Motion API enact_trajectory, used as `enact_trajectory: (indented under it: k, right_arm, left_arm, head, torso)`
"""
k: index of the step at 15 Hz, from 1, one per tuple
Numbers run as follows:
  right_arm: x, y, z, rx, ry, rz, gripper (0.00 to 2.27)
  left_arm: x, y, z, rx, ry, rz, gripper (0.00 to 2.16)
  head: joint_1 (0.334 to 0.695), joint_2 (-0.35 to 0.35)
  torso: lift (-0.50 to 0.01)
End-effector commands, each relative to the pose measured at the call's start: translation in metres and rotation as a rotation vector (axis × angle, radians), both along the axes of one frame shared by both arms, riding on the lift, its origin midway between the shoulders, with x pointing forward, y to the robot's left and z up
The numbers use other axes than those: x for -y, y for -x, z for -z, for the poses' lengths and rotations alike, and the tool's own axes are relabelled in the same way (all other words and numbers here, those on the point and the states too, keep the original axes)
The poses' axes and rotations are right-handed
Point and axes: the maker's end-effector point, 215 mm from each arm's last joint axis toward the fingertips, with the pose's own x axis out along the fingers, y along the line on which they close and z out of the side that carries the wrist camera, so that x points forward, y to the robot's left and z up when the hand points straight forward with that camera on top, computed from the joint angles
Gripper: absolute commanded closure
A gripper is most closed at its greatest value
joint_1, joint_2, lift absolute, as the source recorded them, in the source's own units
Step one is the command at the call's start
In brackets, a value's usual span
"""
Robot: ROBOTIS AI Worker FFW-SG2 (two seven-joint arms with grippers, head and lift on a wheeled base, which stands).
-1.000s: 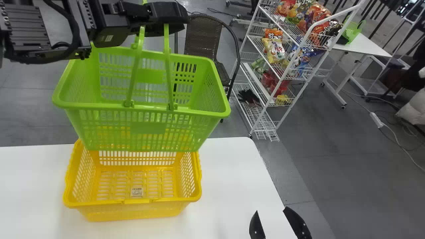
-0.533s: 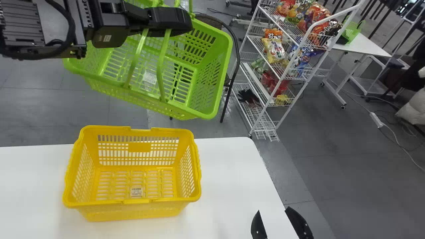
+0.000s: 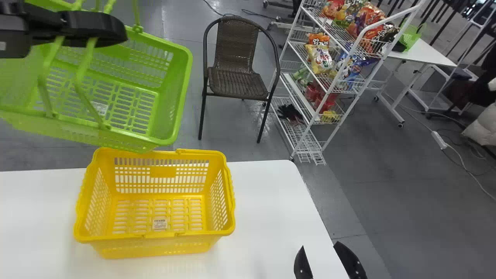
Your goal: Grasp handle with right gripper to insert into left gripper then lift and swing left to center
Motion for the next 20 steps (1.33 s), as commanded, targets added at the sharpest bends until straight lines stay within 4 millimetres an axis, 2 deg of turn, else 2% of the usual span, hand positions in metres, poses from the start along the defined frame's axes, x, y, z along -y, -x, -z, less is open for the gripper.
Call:
enact_trajectory:
  k: [1, 4, 6, 8, 11, 13, 17, 18, 20]
  right_arm:
    - [0.000, 0.000, 0.002, -0.005, -0.001, 0.000, 0.10]
    - [0.000, 0.000, 0.005, -0.017, -0.002, 0.000, 0.10]
    - [0.000, 0.000, 0.006, -0.021, 0.000, -0.003, 0.10]
    - [-0.004, -0.003, 0.006, -0.021, -0.001, -0.010, 0.10]
    - [-0.005, -0.007, 0.004, -0.021, -0.005, -0.011, 0.10]
    - [-0.002, -0.008, 0.003, -0.019, -0.001, -0.009, 0.10]
    - [-0.002, -0.009, 0.003, -0.023, 0.000, -0.011, 0.10]
    - [-0.002, -0.010, 0.004, -0.024, 0.001, -0.013, 0.10]
    - [-0.004, -0.012, 0.003, -0.023, 0.000, -0.019, 0.10]
  left_arm:
    - [-0.056, -0.004, 0.001, -0.005, -0.027, -0.073, 1.89]
    - [-0.124, 0.006, 0.007, -0.024, -0.048, -0.153, 1.89]
    - [-0.165, 0.023, 0.018, -0.053, -0.046, -0.192, 1.89]
    - [-0.200, 0.049, 0.031, -0.091, -0.021, -0.222, 1.89]
    - [-0.239, 0.095, 0.049, -0.128, -0.004, -0.254, 1.89]
    - [-0.263, 0.138, 0.063, -0.134, -0.014, -0.302, 1.89]
    - [-0.271, 0.216, 0.099, -0.196, -0.030, -0.333, 1.88]
    - [-0.263, 0.238, 0.108, -0.220, -0.029, -0.319, 1.88]
    - [-0.254, 0.270, 0.120, -0.234, -0.013, -0.341, 1.88]
  head:
    - [0.695, -0.299]
    - [0.695, -0.213]
    - [0.695, -0.170]
    - [0.695, -0.108]
    - [0.695, -0.050]
    - [0.695, -0.006]
    - [0.695, 0.046]
    - [0.695, 0.051]
    - [0.695, 0.053]
  torso:
    - [0.000]
    - [0.000]
    - [0.000]
    - [0.000]
    - [0.000]
    - [0.000]
    - [0.000]
    - [0.000]
    - [0.000]
